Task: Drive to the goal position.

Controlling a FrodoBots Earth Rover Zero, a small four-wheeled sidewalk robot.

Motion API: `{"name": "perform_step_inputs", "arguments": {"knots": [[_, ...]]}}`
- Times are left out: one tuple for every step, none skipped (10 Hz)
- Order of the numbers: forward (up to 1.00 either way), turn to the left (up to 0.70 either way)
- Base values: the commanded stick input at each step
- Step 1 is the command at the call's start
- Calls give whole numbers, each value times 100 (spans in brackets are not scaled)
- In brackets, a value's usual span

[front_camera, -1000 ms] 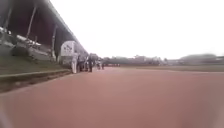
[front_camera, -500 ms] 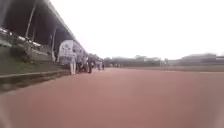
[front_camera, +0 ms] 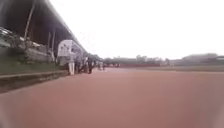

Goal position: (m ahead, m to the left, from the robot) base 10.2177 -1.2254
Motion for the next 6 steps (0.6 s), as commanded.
{"name": "perform_step_inputs", "arguments": {"knots": [[70,30],[70,36],[70,29],[70,22],[70,15],[70,9]]}}
